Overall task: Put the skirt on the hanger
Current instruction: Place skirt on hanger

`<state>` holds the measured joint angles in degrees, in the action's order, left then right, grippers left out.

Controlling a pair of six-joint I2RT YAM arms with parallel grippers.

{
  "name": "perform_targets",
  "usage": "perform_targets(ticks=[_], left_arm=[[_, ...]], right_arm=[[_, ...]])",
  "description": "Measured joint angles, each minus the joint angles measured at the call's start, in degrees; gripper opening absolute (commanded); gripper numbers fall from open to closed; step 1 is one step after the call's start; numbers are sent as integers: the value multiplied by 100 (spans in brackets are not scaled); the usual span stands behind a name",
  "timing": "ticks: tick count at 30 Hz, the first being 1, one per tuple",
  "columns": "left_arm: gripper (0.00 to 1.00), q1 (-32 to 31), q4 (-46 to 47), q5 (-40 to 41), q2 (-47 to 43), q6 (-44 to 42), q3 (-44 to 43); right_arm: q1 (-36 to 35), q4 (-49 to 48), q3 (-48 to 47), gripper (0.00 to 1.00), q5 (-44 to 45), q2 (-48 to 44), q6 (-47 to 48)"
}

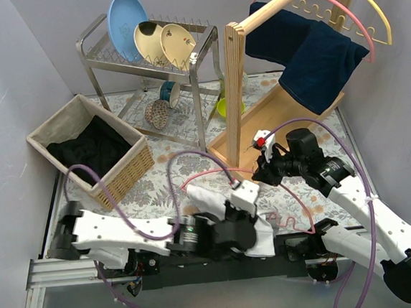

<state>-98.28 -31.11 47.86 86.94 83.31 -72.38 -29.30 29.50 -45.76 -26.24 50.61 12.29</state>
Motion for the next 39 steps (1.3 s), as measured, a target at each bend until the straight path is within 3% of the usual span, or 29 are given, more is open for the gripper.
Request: perform_targets(ticks=[4,7,20,31,34,37,38,39], left_arm=[[0,651,767,-1222,-1357,-496,538],[0,1182,1108,-1950,-1722,-673,525],[0,1451,756,-3807,-466,-859,203],[0,1497,1005,-4478,-599,-918,210],[21,1554,1263,-4660,-944,-887,334],[54,1602,1377,-4806,-1110,-828,348],[61,1609,1388,-4843,-1130,-752,367],[62,1613,1335,-4795,-1130,-702,402]], right_arm=[[-94,-116,256,1,-4,-2,37],[-271,-140,345,1,2,7,87],[-570,-313,-114,1,271,138,164],[-573,-422,-109,1,407,-2,160],[-577,-472,-105,1,402,-15,149],[-577,-514,-105,1,422,-17,151],[-577,-522,-107,1,455,-20,160],[-577,-525,-107,1,501,-35,166]])
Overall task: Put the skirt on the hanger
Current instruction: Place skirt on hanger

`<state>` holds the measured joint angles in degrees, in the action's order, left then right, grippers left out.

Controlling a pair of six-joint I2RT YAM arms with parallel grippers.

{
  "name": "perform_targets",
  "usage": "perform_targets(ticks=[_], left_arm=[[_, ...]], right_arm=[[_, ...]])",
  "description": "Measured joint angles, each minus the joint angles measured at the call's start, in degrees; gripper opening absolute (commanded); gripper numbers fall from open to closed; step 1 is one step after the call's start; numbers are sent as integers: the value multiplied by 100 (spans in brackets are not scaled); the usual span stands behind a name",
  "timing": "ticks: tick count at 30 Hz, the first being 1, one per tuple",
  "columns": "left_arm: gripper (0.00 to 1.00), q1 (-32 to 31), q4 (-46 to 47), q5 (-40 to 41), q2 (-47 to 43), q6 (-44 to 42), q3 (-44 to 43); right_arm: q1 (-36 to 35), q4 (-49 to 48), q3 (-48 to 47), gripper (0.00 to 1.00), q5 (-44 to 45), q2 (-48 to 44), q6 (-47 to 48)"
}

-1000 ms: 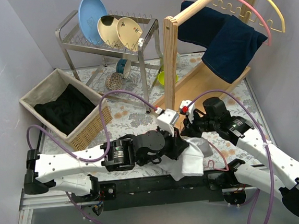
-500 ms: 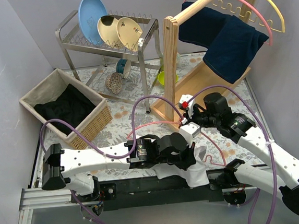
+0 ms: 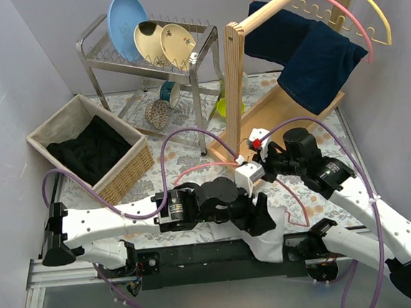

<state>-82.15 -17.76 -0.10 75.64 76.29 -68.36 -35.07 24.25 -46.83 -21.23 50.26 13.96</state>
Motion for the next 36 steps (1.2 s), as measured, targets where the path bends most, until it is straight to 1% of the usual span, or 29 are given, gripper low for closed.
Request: perform_targets(ticks=[2,4,7,10,12,15,16,18,19,22,26,29,32,36], left_arm=[[69,7,-293,275,-7,214,144],[69,31,-778,686,-50,505,358],[70,153,-1620,1543,-356,992,914],[71,258,-2426,2420,-1082,1637,1377],[72,323,-2734,2935,-1720,1956,1593],[68,540,-2699,3425,-2671,2057,2002],[64,669,-2568,3495,-2951,1950,2188],[58,964,-2212,3467,-3338,1613,2520],[54,1106,-2000,3392,-3407,1427,2640],[51,1495,-1469,2959,-3191,931,2743],[51,1746,-872,2223,-2551,424,2743],[55,1779,-745,1862,-2354,267,2736],[55,1788,-798,1740,-2437,245,2734],[56,1792,-973,1705,-2870,330,2736]], right_arm=[[0,2,0,1,101,-83,37],[0,2,0,1,212,-216,111],[0,13,0,1,317,-400,168],[4,142,-61,1,289,-455,321],[22,278,-114,1,190,-455,472],[70,494,-212,1,-118,-452,734],[85,540,-232,1,-197,-452,780],[98,627,-269,1,-396,-446,901],[101,660,-286,1,-479,-439,942],[131,789,-365,1,-664,-417,1049],[175,879,-409,1,-719,-413,1141],[188,911,-409,1,-717,-413,1158],[210,911,-409,1,-649,-413,1147],[267,905,-431,1,-564,-402,1121]])
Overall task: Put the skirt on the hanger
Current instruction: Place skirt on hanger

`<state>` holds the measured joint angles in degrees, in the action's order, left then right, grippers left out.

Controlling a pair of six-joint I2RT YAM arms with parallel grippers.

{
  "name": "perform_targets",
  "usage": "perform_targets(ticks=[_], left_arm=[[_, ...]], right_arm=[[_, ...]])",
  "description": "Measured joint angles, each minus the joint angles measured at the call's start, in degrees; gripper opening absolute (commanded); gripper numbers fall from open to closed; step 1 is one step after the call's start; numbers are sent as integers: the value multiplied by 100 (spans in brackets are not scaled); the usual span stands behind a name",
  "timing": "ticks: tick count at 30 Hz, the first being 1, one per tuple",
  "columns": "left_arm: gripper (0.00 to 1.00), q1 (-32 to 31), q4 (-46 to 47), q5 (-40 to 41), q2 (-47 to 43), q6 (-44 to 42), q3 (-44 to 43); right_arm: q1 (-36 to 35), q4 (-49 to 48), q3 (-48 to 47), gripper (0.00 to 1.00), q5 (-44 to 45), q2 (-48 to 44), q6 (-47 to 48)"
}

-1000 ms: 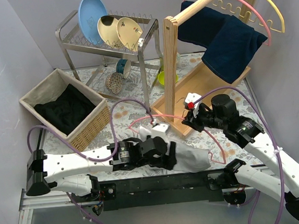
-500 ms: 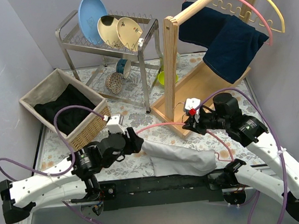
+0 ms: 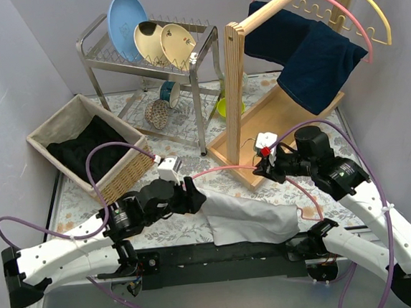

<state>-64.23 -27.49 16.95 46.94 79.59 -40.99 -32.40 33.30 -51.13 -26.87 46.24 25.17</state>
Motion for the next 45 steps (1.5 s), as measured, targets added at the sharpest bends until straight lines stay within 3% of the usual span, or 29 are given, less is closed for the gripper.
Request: perform_targets(ticks=[6,12,16,24,32,33,45], left_arm=[[52,0,-267,-44,-457,201,0],[50,0,-105,-264,-44,372,210],[39,0,15,-332,238,431,623],[40,4,535,-348,313,310,682],[1,66,809,-330,470,122,680],[0,72,809,-319,457,109,678],[0,105,-496,407,-308,9,-470]], right_arm=[[92,-31,-63,1,11,68,-59],[179,-37,-94,1,-68,92,-105],[240,-35,-94,1,-136,114,-120],[291,-39,-94,1,-295,151,-127],[354,-37,-94,1,-382,153,-142],[354,-42,-94,1,-380,153,-144],[396,-90,-48,1,-94,85,-116]])
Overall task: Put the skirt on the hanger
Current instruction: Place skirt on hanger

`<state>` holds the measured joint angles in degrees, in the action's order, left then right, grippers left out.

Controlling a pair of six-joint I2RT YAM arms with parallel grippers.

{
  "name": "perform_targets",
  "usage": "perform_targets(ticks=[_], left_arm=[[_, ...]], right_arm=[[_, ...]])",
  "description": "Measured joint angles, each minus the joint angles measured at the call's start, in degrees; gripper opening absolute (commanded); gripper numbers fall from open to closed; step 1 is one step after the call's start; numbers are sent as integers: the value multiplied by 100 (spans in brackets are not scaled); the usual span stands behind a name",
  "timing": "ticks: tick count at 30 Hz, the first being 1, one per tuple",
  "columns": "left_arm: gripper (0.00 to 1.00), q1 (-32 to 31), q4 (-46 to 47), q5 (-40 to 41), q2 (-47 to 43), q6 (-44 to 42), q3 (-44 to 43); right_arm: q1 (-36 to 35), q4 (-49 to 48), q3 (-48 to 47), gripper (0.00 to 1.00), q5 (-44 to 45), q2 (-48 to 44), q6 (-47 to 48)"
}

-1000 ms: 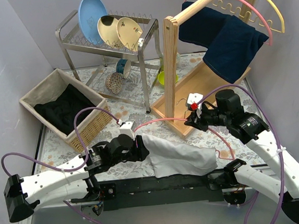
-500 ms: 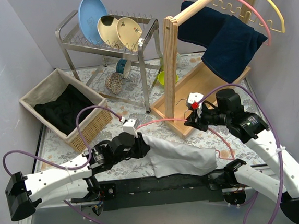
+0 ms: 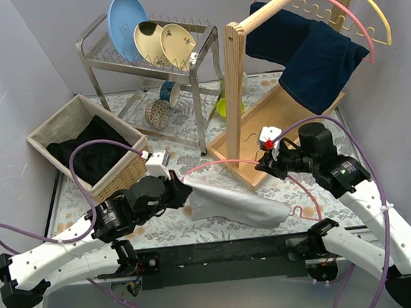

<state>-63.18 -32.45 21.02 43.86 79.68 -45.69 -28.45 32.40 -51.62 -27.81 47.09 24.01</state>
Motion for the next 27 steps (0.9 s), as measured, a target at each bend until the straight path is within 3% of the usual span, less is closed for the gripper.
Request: perform_targets(ticks=[3,10,14,18,26,27], left_arm=[[0,70,-334,179,-35,24,13],[12,413,-645,286,240,61,269],[36,706,-610,245,437,-55,282],[48,848,-498,42,507,-264,271],[54,863,-278,-1073,319,-739,-629],[98,863,-208,-1255,282,-765,-765]], right_arm=[[26,4,0,1,4,-98,0],[37,13,0,1,0,-153,24],[37,15,0,1,2,-162,39],[59,72,0,1,-2,-168,70],[66,92,0,1,24,-55,116],[66,87,0,1,39,-17,85]])
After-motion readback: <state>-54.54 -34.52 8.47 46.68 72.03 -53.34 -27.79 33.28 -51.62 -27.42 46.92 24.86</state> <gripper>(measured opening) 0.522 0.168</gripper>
